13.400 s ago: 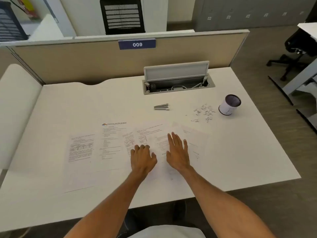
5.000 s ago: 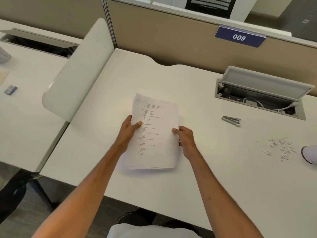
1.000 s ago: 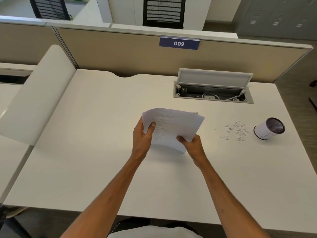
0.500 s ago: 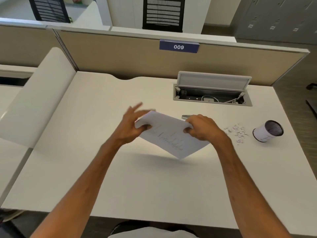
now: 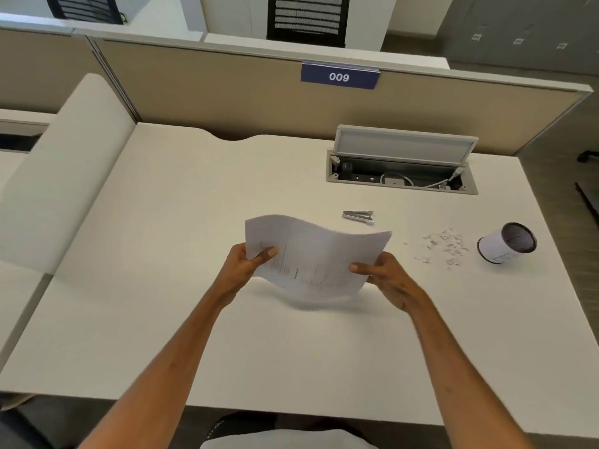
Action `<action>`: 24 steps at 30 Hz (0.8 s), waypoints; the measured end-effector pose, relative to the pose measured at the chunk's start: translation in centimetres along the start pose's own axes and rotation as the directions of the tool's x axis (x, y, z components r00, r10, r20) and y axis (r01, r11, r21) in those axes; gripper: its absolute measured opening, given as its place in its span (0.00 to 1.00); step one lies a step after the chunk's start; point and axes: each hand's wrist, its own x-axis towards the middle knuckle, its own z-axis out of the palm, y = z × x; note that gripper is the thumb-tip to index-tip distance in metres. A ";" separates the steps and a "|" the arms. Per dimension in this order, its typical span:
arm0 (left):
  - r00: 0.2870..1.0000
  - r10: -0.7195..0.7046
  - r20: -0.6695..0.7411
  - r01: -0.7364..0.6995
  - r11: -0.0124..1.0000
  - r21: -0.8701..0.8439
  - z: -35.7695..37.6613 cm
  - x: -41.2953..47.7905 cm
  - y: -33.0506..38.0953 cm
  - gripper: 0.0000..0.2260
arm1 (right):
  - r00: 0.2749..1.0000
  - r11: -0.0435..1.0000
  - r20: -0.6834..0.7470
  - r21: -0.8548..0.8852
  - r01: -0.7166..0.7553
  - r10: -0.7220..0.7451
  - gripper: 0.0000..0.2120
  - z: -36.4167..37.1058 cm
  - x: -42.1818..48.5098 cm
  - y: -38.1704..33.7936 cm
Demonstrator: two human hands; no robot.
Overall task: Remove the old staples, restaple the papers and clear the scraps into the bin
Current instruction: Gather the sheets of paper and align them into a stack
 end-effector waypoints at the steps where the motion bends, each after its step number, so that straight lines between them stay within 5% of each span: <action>1: 1.000 -0.006 -0.004 0.006 1.000 -0.009 0.1 0.2 -0.2 0.17 | 0.999 1.000 -0.031 0.028 0.007 -0.006 0.20 0.9 0.3 0.6; 8: 0.996 0.052 -0.068 -0.050 0.998 0.034 0.7 1.2 -0.9 0.11 | 0.918 0.987 -0.364 -0.032 0.159 -0.160 0.09 0.5 1.9 0.7; 24: 0.999 0.042 0.002 -0.041 0.989 0.139 1.6 2.6 -3.7 0.14 | 0.915 0.992 -0.384 -0.028 0.122 -0.123 0.12 -0.6 2.1 3.5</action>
